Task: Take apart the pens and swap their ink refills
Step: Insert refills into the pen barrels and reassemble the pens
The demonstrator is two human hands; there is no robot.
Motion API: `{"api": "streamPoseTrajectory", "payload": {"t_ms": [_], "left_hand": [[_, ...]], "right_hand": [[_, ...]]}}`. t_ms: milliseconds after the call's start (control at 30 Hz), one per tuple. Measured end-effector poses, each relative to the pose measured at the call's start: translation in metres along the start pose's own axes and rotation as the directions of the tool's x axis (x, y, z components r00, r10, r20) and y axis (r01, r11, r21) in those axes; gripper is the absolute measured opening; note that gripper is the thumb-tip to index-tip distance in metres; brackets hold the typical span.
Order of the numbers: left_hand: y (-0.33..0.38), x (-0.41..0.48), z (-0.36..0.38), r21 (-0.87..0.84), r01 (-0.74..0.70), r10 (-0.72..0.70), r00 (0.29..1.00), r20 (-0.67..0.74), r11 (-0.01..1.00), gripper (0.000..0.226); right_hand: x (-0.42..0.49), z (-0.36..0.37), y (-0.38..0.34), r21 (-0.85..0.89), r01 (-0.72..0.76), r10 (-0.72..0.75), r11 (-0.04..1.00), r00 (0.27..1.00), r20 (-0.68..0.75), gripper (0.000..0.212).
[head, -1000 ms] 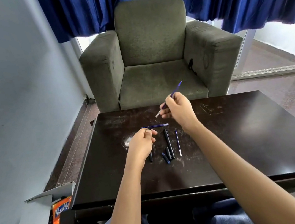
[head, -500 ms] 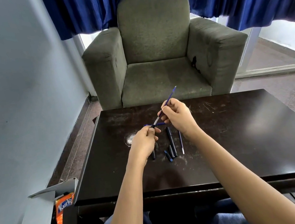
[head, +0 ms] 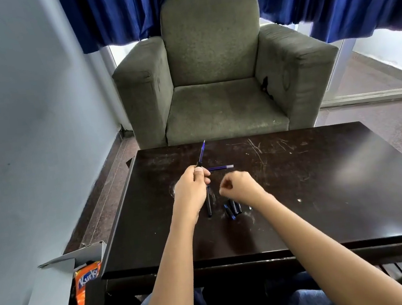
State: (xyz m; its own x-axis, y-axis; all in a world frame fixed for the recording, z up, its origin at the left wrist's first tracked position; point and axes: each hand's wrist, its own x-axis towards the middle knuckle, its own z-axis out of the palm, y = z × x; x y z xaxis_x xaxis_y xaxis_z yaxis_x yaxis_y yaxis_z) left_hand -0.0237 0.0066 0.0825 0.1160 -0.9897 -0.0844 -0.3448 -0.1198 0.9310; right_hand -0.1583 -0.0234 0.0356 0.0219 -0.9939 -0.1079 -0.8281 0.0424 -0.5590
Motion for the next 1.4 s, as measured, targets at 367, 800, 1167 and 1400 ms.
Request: {"api": "streamPoseTrajectory", "payload": {"t_ms": [367,800,1167,1400], "left_hand": [[0.002,-0.001,-0.003,0.04,0.009,-0.01,1.0,0.029,0.999,0.03],[0.0,-0.001,-0.005,0.078,-0.014,0.011,0.999,0.042,0.997,0.03],[-0.002,-0.007,-0.004,0.11,-0.034,0.025,0.996,0.088,0.993,0.03],[0.004,-0.013,-0.001,0.124,-0.041,0.027,0.993,0.111,0.991,0.028]], "right_hand": [[-0.009,0.046,0.0,-0.468,-0.024,0.063,0.884,0.996,0.069,0.026],[-0.001,0.034,-0.005,0.049,-0.171,0.172,0.984,0.985,-0.025,0.013],[-0.001,-0.061,-0.025,0.994,0.11,0.169,-0.006,0.98,-0.107,0.014],[-0.01,-0.064,-0.028,0.992,0.111,0.044,0.059,0.993,-0.114,0.008]]}}
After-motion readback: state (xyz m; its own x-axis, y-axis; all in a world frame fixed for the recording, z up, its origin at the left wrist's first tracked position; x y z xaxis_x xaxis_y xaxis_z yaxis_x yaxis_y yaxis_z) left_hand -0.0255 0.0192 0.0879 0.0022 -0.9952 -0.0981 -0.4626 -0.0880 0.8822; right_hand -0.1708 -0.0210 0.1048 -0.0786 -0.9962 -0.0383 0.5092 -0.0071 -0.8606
